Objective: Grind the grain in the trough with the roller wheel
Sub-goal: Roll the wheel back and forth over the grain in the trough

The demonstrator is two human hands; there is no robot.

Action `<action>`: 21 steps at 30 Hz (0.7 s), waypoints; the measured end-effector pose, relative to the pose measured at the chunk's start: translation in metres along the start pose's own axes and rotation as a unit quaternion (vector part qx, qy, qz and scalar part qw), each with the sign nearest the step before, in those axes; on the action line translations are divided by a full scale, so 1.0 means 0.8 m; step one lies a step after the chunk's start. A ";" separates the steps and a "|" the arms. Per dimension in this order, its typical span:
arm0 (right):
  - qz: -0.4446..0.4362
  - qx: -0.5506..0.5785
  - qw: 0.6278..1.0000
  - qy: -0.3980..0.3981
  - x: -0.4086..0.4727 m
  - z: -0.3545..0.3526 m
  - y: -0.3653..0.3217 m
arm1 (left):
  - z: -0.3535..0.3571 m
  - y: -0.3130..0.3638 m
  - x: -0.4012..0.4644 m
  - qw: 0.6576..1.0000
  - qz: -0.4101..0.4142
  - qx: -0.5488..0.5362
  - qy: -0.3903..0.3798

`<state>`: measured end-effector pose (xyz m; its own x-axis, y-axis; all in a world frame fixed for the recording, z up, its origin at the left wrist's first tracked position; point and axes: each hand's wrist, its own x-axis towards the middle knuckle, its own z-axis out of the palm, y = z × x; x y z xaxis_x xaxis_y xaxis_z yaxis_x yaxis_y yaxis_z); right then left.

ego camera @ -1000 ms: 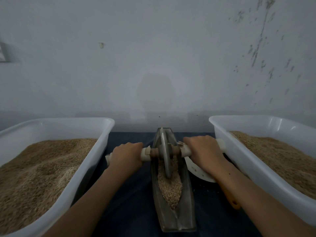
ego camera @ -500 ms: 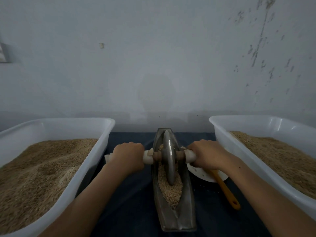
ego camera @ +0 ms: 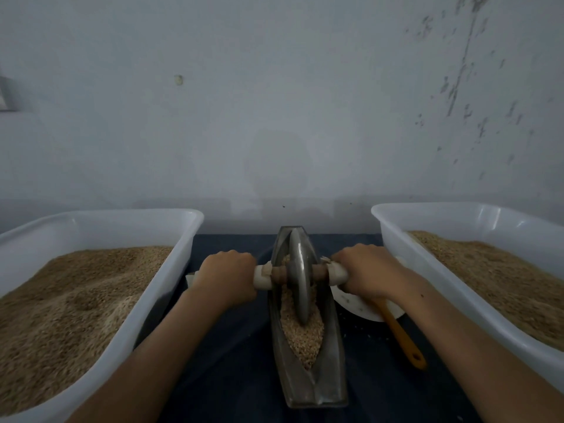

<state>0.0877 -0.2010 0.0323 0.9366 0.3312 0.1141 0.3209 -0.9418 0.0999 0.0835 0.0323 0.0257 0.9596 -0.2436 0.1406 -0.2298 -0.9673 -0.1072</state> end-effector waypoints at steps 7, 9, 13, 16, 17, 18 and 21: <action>-0.004 0.003 1.000 -0.003 0.001 -0.001 -0.001 | -0.003 0.002 0.000 1.000 -0.011 -0.001 -0.019; 0.006 0.001 0.999 0.044 0.003 0.009 -0.001 | 0.002 0.004 0.001 1.000 -0.022 -0.002 0.012; 0.018 0.000 0.992 0.128 0.009 0.025 -0.001 | 0.013 0.010 0.000 0.994 -0.044 0.003 0.101; 0.018 -0.006 0.991 0.135 0.010 0.026 -0.002 | 0.016 0.008 0.001 0.993 -0.044 -0.002 0.107; 0.016 -0.009 0.992 0.126 0.009 0.023 -0.002 | 0.016 0.006 0.002 0.995 -0.040 -0.003 0.094; 0.012 -0.013 0.994 0.110 0.008 0.019 -0.002 | 0.014 0.004 0.003 0.997 -0.035 -0.002 0.074; -0.004 -0.016 0.999 0.030 0.004 0.003 -0.002 | 0.008 -0.002 0.004 1.000 -0.019 -0.007 0.000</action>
<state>0.0905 -0.1983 0.0299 0.9235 0.3425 0.1728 0.3228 -0.9371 0.1327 0.0880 0.0331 0.0200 0.9678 -0.2064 0.1438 -0.1951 -0.9768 -0.0888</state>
